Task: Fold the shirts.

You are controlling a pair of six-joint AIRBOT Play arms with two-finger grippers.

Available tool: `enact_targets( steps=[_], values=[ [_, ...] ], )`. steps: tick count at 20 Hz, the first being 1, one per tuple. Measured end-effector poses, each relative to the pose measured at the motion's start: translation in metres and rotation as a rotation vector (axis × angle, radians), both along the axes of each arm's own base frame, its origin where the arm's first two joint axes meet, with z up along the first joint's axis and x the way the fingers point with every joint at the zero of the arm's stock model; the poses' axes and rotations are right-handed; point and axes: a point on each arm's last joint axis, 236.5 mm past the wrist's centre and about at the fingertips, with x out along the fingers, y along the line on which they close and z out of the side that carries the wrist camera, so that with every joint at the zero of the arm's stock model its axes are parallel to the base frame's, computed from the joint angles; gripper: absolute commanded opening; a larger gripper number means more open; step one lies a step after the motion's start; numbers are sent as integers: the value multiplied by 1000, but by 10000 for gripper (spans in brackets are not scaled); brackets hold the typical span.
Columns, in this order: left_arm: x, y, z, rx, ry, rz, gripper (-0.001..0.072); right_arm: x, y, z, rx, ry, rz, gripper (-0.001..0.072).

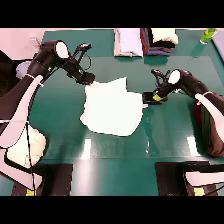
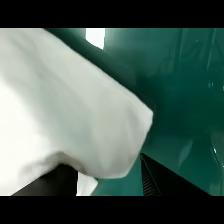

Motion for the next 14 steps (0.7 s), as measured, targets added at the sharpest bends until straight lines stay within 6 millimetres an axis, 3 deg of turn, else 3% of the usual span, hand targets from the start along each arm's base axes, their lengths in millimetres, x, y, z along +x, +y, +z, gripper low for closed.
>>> enact_targets(
  steps=[1, 5, 8, 10, 12, 14],
  values=[
    [0, 0, 0, 0, -1, 0, 21, 4, 2, -2, 0, 1, 3, 35],
    [1, 2, 0, 9, -4, 1, 21, 20, 6, 5, 2, -30, 14, 20],
    [3, 7, 19, 14, -51, 3, 21, 35, 2, 38, -22, -102, 38, 20],
    [8, 12, 57, 11, -148, 10, 21, 48, -5, 84, -53, -206, 56, 20],
    [9, 18, 118, -16, -288, 20, 21, 57, -13, 151, -74, -348, 61, 20],
    [-1, 25, 191, -60, -449, 32, 21, 54, -19, 228, -75, -507, 60, 19]
  ],
)
